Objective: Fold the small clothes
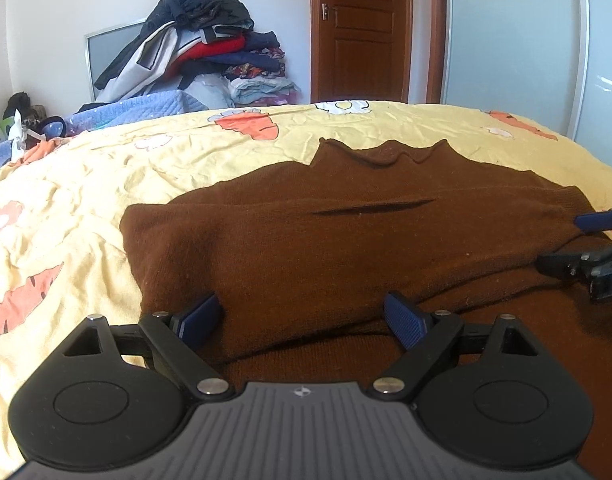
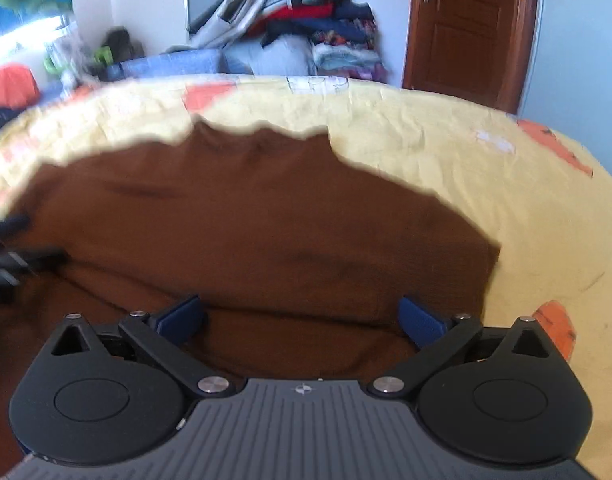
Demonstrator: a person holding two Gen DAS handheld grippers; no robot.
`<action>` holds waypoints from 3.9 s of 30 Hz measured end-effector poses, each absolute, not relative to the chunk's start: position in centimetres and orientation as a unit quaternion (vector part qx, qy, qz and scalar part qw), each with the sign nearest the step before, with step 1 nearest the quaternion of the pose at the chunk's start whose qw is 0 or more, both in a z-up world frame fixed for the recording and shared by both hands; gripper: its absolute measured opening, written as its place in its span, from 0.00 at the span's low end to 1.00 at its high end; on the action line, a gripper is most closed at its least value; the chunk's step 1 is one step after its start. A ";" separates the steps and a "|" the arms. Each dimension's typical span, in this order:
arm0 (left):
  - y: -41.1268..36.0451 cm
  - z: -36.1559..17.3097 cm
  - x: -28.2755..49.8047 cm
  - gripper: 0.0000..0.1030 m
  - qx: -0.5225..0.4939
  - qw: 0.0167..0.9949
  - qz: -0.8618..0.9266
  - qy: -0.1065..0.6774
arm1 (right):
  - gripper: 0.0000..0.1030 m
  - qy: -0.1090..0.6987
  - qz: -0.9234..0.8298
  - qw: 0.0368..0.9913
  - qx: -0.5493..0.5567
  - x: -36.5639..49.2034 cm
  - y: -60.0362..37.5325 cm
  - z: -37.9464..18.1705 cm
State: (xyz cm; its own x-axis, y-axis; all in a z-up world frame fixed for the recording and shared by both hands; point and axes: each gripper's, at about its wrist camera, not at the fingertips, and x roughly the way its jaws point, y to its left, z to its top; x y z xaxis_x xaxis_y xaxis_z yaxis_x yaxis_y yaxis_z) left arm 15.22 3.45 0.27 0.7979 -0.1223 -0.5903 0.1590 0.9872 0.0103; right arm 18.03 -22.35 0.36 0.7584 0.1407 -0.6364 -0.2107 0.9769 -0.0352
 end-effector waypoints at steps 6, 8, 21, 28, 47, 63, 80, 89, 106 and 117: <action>3.6 0.3 15.2 0.88 0.028 0.948 -0.074 0.308 | 1.00 0.336 0.078 0.937 -0.060 18.1 -22.9 0.8; 3.7 0.3 15.2 0.88 0.027 0.948 -0.075 0.308 | 0.99 0.337 0.056 0.938 -0.057 17.1 -22.3 1.7; 4.1 1.7 11.2 0.88 0.002 0.955 -0.050 0.293 | 1.00 0.341 0.071 0.937 -0.020 14.7 -22.6 0.7; 5.5 0.5 8.5 0.89 -0.026 0.943 -0.078 0.323 | 1.00 0.327 0.117 0.938 0.009 8.3 -24.0 0.1; 8.1 1.8 -1.9 0.93 -0.004 0.940 -0.044 0.337 | 1.00 0.356 0.086 0.930 -0.016 1.5 -25.3 1.5; 7.2 1.3 -5.8 0.97 -0.013 0.930 -0.060 0.363 | 1.00 0.365 0.107 0.924 -0.023 -0.4 -24.6 1.1; 17.7 -1.8 -10.2 0.97 -0.464 0.751 -0.229 0.409 | 1.00 0.468 0.239 0.769 0.365 -8.5 -33.6 0.8; 17.5 -1.7 -10.4 0.37 -0.423 0.754 -0.193 0.464 | 1.00 0.471 0.260 0.752 0.380 -8.5 -31.4 0.5; 17.6 4.4 -4.1 0.04 -0.354 0.815 -0.234 0.395 | 0.13 0.435 0.268 0.760 0.402 -4.9 -32.4 1.0; 15.6 7.7 19.2 0.04 -0.324 0.869 -0.188 0.324 | 0.13 0.318 0.261 0.779 0.473 16.7 -36.1 3.7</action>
State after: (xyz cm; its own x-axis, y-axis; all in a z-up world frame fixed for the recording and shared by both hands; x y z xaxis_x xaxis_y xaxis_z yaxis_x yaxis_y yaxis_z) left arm 19.20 15.62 7.73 0.7190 -0.5362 -0.4421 0.1160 0.7198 -0.6844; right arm 16.67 -36.05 3.74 0.6613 0.7076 -0.2489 -0.1046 0.4156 0.9035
